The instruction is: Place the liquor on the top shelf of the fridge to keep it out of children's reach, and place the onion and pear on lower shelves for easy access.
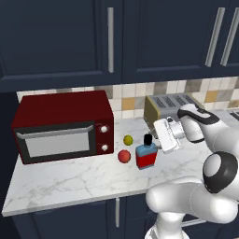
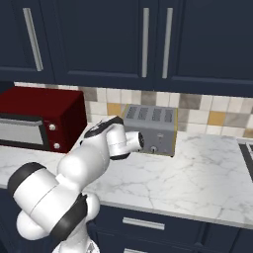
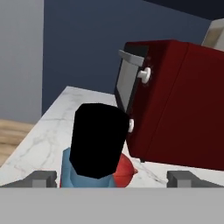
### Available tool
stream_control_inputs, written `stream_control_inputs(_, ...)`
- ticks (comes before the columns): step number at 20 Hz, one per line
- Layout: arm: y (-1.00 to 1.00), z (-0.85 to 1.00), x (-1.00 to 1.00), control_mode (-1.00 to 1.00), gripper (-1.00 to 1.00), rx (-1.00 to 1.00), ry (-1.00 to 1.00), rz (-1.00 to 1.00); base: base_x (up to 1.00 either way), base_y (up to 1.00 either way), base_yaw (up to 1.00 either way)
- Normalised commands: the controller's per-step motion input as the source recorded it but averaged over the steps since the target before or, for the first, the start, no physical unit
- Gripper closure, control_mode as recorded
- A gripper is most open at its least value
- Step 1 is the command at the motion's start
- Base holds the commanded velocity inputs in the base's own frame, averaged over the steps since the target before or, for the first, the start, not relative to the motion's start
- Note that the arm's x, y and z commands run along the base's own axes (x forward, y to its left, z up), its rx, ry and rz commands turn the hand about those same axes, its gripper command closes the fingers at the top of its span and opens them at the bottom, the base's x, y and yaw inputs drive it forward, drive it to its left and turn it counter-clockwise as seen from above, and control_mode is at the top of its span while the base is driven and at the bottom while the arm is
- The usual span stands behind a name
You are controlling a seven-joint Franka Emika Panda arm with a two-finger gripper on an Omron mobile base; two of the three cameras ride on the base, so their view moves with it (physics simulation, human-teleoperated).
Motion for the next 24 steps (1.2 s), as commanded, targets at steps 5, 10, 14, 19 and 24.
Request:
stream_control_inputs(5,0.07,0.0,-0.21,-1.0,-1.0,0.0,0.0,0.0,0.0,0.0,0.0)
stream_control_inputs(10,0.03,0.0,-0.29,-1.0,-1.0,0.0,0.0,0.0,0.0,0.0,0.0)
stream_control_inputs(14,0.04,0.0,-0.19,-1.0,-1.0,0.0,0.0,0.0,0.0,0.0,0.0)
stream_control_inputs(19,0.11,0.0,-0.01,-1.0,-1.0,0.0,0.0,0.0,0.0,0.0,0.0)
stream_control_inputs(24,0.07,0.0,0.03,-1.0,-1.0,0.0,0.0,0.0,0.0,0.0,0.0)
